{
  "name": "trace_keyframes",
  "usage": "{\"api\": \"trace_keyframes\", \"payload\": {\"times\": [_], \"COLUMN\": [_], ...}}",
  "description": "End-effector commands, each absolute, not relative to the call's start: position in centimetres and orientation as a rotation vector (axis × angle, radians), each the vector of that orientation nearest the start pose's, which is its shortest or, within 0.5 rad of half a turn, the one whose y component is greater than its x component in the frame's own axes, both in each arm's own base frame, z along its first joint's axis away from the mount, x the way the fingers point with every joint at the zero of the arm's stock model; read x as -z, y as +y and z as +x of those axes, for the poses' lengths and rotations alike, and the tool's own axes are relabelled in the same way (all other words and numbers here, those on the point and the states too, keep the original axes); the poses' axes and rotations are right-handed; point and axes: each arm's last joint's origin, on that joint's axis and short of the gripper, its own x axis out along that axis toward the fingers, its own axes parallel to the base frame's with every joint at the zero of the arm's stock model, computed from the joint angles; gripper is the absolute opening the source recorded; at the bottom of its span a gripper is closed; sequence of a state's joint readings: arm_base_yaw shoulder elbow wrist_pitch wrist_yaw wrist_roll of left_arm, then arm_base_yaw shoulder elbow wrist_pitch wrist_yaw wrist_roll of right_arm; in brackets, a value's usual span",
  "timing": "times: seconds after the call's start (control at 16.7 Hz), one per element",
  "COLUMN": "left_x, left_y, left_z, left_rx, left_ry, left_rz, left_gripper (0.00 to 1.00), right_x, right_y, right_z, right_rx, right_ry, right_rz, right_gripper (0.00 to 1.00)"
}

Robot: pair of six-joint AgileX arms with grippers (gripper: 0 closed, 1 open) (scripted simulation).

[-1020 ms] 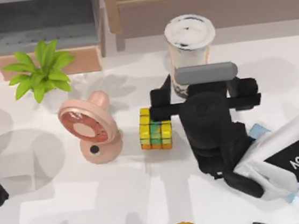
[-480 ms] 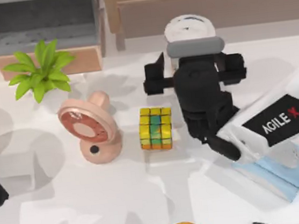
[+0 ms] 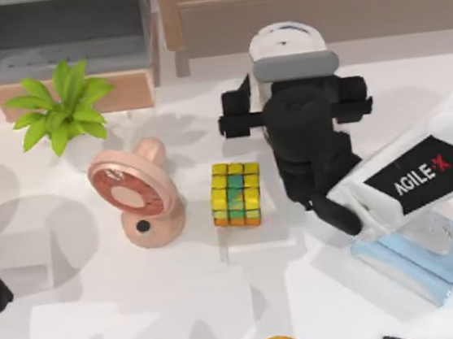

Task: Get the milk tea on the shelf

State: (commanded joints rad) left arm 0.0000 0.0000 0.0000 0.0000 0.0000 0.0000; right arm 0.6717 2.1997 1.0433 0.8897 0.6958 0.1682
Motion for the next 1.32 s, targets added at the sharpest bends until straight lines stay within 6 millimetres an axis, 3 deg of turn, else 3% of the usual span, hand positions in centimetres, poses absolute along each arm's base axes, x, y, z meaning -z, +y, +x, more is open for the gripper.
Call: {"api": "trace_keyframes", "payload": {"times": [0.66,1.32], "left_x": [-16.00,-16.00], "left_y": [-0.12,-0.12], "left_z": [10.57,10.57], "left_rx": [0.000,0.000], "left_ry": [0.000,0.000], "left_rz": [0.000,0.000], "left_gripper": [1.00,1.00], "right_x": [-8.85,-9.23], "right_y": [25.05,25.12], "right_z": [34.12,34.06], "right_rx": [0.017,0.015], "right_ry": [0.198,0.197], "right_rz": [-0.010,-0.008], "right_gripper": [0.02,0.00]}}
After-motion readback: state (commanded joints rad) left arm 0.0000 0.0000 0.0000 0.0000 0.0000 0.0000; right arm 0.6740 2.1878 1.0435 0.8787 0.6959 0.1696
